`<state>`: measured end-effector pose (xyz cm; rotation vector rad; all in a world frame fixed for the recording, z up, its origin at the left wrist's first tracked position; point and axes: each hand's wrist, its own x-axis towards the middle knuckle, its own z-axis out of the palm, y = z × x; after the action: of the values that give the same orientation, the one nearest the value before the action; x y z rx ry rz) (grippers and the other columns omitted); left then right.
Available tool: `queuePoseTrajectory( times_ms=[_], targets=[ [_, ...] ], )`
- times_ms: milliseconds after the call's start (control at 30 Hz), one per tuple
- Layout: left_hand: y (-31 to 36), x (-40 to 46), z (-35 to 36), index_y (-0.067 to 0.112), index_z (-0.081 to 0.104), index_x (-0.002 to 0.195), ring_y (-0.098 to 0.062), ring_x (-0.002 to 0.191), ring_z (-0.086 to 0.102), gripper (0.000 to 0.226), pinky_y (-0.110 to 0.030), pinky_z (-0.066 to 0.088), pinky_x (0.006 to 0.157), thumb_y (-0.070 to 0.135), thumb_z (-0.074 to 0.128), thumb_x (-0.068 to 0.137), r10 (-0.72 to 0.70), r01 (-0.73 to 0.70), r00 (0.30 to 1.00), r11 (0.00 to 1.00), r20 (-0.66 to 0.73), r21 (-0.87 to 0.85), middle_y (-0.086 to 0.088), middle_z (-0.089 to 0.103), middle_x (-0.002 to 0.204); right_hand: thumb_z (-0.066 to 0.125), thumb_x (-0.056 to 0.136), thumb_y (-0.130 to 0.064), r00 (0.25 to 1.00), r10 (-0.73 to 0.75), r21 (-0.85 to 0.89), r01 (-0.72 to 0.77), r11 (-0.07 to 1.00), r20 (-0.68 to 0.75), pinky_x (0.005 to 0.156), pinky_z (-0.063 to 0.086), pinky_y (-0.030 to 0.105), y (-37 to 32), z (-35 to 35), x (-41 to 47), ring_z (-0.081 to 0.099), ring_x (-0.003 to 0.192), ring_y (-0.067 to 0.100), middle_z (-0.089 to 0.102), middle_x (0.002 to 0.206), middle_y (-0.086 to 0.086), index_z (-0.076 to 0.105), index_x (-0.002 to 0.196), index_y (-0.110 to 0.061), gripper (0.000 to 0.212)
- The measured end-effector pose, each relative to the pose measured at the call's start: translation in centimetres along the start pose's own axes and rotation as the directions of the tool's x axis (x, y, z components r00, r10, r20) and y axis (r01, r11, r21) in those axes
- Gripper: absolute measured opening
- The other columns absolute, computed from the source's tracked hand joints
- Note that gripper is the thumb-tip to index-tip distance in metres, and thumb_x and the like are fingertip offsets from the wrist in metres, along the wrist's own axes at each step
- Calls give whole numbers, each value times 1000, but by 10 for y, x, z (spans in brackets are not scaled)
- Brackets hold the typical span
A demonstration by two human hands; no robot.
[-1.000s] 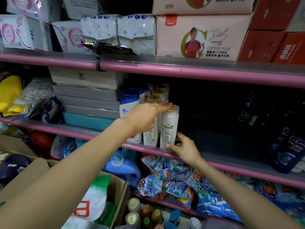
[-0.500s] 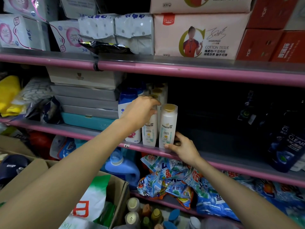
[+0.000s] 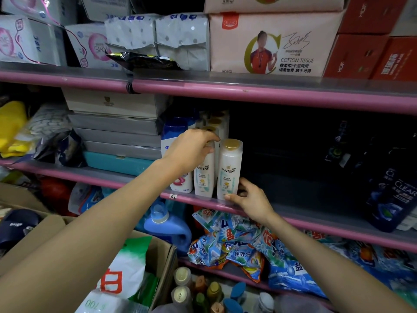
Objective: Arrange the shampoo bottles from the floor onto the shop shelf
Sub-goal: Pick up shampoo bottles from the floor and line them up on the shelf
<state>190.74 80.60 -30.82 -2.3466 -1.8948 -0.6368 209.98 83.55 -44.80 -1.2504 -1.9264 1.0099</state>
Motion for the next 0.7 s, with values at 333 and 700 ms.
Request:
queuePoseTrajectory(
  times_ms=[333,700],
  targets=[
    [18,-22,4,17,42,142,-20,141,28,50,-32,21,115,13,51,93,125,-125,992,992,-1,28,0,43,147,67,87,-35,992,52,-96,-63,993,-111,89,53,36,-12,-14,-23,62,102,17,63,119,2,48,132,-16,53],
    [63,-108,49,15,59,125,-19,124,51,37,-32,39,105,8,51,90,134,-162,980,965,-144,-206,-1,58,132,63,90,-26,984,80,-95,-96,991,-157,77,48,19,2,-12,-117,59,84,5,63,96,-7,58,114,-16,27]
  ],
)
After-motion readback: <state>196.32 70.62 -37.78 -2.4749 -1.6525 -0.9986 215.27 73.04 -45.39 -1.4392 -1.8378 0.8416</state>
